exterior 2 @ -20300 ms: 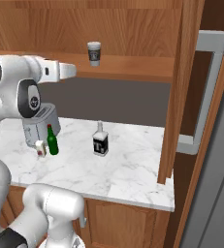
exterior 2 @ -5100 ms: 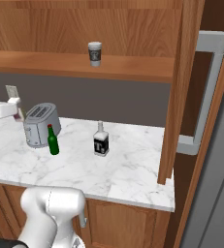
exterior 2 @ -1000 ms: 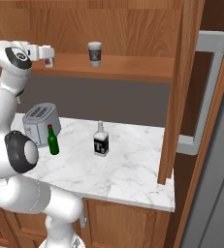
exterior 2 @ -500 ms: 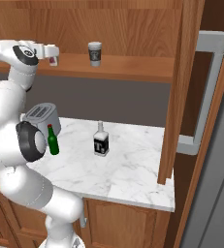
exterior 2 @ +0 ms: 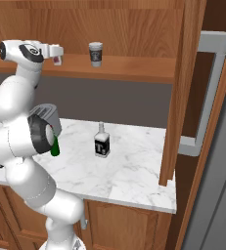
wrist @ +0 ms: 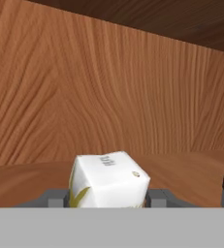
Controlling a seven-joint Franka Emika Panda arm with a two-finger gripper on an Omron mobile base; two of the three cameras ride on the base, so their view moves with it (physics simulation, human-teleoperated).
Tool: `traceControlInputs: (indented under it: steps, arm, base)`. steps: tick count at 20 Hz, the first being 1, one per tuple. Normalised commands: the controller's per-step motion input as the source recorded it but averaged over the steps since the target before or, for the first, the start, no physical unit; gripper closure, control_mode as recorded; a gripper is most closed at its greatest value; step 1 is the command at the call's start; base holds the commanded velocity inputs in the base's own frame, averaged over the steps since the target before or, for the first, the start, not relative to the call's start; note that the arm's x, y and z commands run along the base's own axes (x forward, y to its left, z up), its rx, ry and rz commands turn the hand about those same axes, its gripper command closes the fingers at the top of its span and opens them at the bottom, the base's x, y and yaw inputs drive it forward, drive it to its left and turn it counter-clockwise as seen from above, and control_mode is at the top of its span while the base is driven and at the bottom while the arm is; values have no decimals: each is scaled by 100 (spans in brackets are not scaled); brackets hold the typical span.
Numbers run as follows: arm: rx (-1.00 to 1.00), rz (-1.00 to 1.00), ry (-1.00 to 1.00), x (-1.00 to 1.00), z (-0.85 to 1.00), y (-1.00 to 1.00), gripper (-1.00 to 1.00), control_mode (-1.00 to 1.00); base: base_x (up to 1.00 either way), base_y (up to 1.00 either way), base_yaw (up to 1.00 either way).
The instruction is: Sort all alcoholic drinks to one cabinet, and non-alcoholic drinks to the other.
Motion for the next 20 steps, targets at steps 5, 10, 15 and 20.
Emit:
traceControlInputs:
  steps: [5,10,15,20]
  arm:
    - [0,0,0,24,-26,0,100,-100]
    - [0,0,0,19,-27,0,100,-100]
    - [0,0,1,4,-22,0,-100,-100]
    - [0,0,0,0,-1,0,-100,-100]
  base:
    - [0,0,0]
    - [0,0,0]
    - [0,0,0]
    - [0,0,0]
